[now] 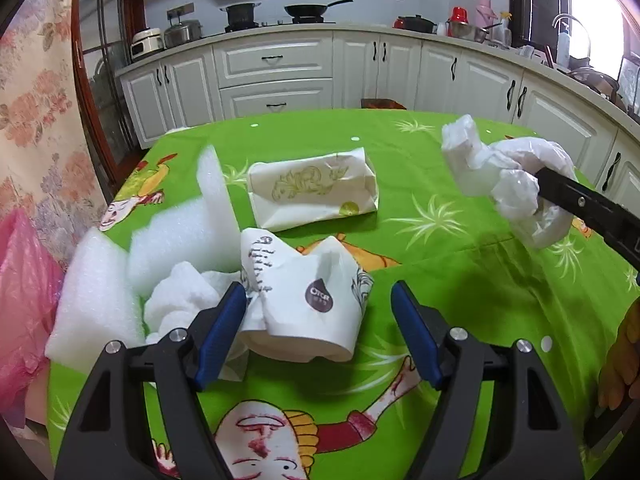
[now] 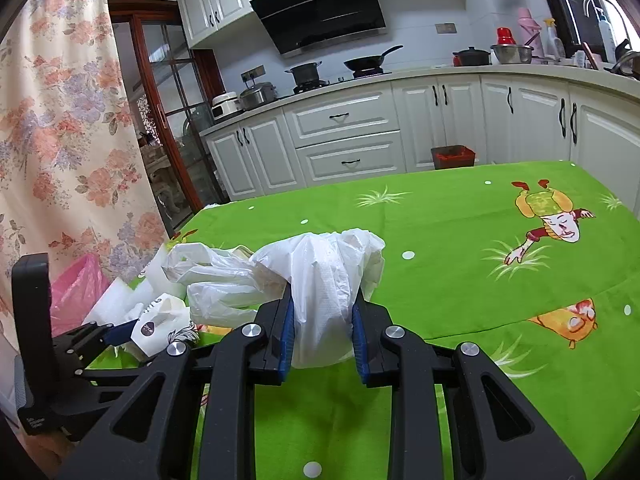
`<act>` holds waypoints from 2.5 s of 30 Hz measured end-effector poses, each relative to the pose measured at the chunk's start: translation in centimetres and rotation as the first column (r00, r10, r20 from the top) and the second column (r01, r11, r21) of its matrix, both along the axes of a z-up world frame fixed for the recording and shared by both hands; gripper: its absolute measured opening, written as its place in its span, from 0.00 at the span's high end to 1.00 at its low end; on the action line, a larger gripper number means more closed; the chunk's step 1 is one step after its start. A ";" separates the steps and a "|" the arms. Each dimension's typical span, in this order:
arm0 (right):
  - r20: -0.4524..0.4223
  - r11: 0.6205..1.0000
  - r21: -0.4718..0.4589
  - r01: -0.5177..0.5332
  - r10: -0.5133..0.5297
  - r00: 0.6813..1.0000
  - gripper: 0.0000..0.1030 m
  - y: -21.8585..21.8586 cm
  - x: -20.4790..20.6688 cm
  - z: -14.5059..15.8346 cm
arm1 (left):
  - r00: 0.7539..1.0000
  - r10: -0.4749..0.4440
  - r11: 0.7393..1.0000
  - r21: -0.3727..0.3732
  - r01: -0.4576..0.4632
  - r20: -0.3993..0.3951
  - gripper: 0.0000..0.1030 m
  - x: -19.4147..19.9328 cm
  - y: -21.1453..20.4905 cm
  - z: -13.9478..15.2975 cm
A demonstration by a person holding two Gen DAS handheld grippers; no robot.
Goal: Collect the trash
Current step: 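Grasp the white plastic bag with the right gripper while the left grasps the paper cup, then carry the plastic bag and paper cup to the pink bin and release both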
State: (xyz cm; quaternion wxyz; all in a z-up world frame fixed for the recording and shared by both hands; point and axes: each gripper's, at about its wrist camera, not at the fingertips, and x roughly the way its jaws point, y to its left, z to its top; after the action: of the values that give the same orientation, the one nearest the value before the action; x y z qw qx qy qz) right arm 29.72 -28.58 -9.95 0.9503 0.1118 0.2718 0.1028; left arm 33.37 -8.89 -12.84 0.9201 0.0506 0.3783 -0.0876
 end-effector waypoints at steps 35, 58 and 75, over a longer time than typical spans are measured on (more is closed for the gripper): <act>0.014 1.000 -0.001 0.017 -0.017 1.000 0.76 -0.2 -4.2 0.4 | 0.966 0.003 0.995 -0.098 0.023 0.259 0.42 -10.4 0.0 3.8; 0.060 0.971 -0.180 -0.155 0.168 0.984 0.76 6.8 -10.7 2.5 | 0.939 0.103 0.992 -0.107 -0.071 0.328 0.42 -16.6 4.8 5.8; 0.107 0.909 -0.258 -0.326 0.362 0.926 0.76 16.1 -12.1 5.5 | 0.890 0.256 0.966 -0.135 -0.220 0.376 0.42 -20.3 13.2 7.8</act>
State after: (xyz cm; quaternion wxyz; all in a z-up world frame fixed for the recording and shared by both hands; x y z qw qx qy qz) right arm 17.57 -12.49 -4.45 0.9415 -0.0597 0.2242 0.2444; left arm 13.11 4.35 -5.01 0.9821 -0.0208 0.1863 0.0210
